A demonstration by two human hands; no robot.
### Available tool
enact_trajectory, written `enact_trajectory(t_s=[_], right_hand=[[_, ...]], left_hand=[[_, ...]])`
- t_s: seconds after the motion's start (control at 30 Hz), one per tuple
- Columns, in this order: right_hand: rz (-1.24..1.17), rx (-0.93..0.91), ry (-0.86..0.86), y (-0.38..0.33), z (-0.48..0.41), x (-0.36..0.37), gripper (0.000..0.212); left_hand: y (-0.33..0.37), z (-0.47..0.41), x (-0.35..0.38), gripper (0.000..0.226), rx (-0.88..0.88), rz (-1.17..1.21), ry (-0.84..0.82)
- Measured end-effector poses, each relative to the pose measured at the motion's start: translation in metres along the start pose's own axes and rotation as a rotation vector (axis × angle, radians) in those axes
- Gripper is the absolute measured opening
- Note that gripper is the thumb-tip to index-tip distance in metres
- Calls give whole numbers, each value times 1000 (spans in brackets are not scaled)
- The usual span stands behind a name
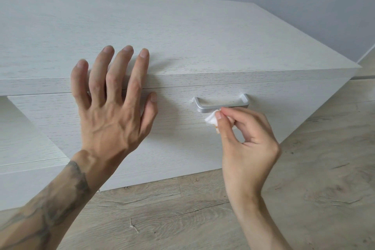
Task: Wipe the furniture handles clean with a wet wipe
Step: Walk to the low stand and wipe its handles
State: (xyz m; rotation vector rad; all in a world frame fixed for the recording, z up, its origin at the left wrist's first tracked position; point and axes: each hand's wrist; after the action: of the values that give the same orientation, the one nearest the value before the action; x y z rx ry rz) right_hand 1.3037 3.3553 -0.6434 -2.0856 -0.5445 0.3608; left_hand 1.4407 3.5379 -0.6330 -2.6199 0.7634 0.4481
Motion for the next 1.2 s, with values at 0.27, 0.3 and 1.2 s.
enact_trajectory(t_s=[0.27,0.3,1.2], right_hand=[[47,-98,-23,-6,7,11,11],[6,-50,-5,-3,3,6,14],[12,-44,66,-2,-13,0,12]], left_hand=[[-1,1,1,66,3,-4,7],[-1,1,1,66,0,-2,6],[2,-2,-8,64,-20,24,-62]])
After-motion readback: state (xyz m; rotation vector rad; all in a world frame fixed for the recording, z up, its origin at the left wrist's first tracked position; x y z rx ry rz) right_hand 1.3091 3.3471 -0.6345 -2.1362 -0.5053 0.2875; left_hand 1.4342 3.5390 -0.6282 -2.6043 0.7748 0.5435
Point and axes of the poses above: each hand's wrist, its own z-axis away from the middle knuckle, its own x-axis out of the palm, y = z × x, and after that the axes turned 9 degrees about x, right-handed
